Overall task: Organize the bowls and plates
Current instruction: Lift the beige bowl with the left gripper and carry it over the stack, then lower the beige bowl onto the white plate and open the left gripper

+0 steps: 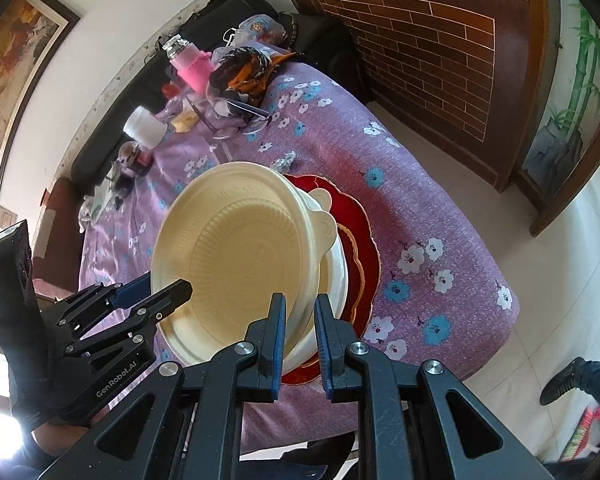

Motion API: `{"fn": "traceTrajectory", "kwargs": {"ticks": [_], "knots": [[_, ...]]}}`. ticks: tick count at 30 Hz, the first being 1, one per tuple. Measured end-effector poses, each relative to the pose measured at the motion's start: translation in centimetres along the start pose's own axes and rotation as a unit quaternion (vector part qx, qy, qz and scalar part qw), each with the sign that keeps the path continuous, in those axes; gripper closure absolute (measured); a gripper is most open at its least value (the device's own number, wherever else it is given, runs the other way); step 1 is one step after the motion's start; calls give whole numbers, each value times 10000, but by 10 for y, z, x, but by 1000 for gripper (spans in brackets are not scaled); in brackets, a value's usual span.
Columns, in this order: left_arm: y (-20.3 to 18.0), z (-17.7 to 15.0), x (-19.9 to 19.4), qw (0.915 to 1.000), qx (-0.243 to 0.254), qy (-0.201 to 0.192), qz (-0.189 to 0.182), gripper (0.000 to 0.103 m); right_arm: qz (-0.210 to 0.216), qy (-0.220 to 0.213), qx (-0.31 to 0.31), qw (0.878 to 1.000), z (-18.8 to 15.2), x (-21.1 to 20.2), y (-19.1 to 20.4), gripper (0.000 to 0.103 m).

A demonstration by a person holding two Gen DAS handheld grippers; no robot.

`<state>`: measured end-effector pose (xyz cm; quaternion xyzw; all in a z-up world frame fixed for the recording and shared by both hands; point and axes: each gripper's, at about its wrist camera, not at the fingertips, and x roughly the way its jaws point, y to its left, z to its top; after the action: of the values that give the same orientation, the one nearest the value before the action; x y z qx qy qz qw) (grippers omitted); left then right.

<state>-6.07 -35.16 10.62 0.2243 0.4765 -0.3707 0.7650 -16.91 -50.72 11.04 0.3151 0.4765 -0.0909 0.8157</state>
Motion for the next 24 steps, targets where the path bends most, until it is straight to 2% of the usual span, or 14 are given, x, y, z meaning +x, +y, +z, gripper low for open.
{"fn": "traceTrajectory", "kwargs": {"ticks": [12,24], "knots": [[2,0,3,10000,10,-1,-77,75,-84,-5,22,10000,-2,3,2,85],[2,-1,3,10000,-9,0,-88,71,-124,-42,30,9999,-3,-1,3,85]]}}
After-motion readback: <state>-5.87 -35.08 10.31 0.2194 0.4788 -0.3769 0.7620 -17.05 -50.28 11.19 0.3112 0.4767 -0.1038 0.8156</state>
